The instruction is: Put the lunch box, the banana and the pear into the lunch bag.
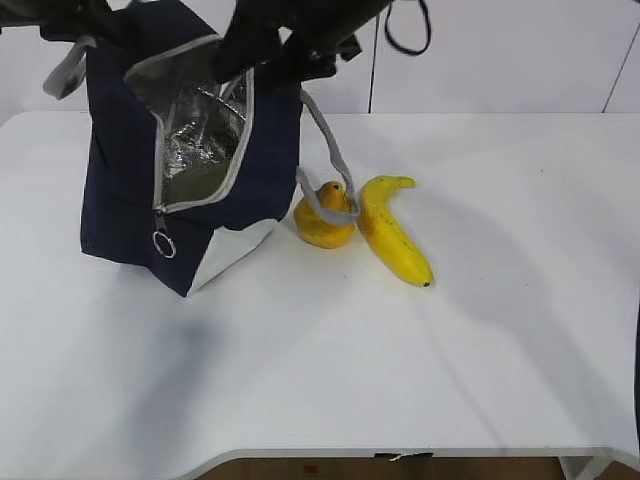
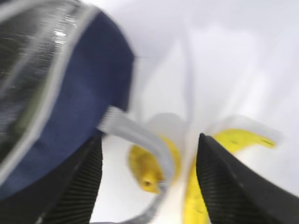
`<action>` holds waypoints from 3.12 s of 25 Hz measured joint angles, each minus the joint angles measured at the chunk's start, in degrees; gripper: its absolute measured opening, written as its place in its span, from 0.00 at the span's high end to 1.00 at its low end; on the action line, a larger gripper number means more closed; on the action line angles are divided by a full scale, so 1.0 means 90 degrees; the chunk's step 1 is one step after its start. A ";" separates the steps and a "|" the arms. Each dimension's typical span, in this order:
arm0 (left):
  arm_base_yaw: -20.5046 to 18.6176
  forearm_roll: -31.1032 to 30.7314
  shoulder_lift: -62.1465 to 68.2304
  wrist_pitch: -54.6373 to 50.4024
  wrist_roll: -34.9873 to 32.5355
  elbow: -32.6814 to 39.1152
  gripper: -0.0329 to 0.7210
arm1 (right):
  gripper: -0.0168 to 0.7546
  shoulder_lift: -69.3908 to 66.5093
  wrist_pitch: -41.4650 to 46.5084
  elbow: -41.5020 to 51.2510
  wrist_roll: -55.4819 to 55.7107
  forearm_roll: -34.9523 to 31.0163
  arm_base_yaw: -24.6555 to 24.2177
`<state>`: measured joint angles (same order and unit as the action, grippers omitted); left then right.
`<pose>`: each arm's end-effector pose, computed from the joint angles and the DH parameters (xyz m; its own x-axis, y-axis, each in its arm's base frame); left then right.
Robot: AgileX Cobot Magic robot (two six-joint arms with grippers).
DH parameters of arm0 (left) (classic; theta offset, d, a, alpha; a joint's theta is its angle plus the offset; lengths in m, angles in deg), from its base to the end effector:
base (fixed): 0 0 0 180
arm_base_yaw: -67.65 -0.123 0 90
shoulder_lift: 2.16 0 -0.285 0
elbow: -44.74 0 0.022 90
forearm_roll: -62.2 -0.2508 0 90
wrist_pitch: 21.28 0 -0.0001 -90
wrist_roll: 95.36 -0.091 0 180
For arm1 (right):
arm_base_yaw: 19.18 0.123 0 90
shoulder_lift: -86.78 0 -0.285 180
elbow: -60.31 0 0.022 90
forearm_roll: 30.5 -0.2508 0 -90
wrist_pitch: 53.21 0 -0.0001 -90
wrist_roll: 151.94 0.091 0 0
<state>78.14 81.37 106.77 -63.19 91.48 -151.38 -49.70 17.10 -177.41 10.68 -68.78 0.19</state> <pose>0.3983 -0.0941 0.3415 -0.7478 -0.2227 -0.6255 0.0676 0.9117 -0.4054 0.4460 0.2131 0.3297 -0.7393 -0.2973 -0.6042 -0.6236 0.6410 0.4476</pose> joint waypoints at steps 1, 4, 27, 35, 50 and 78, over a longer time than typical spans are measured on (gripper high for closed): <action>0.0000 -0.0045 0.0000 0.0002 0.0000 0.0000 0.96 | 0.32 0.0000 0.0028 -0.0206 0.0225 0.0513 -0.0026; 0.0000 -0.0124 0.0000 -0.0025 0.0000 0.0000 0.96 | 0.33 0.0034 0.0092 -0.0526 0.0931 0.1844 -0.0068; 0.0000 -0.0418 0.0000 -0.0124 -0.0011 0.0000 0.96 | 0.33 0.0317 0.0111 0.1909 0.1577 0.3896 -0.0069; 0.0000 -0.0428 0.0000 -0.0124 -0.0019 0.0000 0.96 | 0.33 0.0274 0.0102 0.2006 0.1577 0.4050 -0.0069; 0.0000 -0.0432 0.0000 -0.0124 -0.0019 0.0000 0.96 | 0.33 -0.0375 -0.0091 0.2011 0.1669 0.3893 -0.0079; 0.0000 -0.0442 0.0000 -0.0075 -0.0019 0.0000 0.96 | 0.58 -0.0445 0.0006 0.1275 0.1602 0.4089 -0.0227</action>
<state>78.14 77.39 106.77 -63.87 91.31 -151.38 -53.71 17.15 -165.94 25.10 -31.98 -1.85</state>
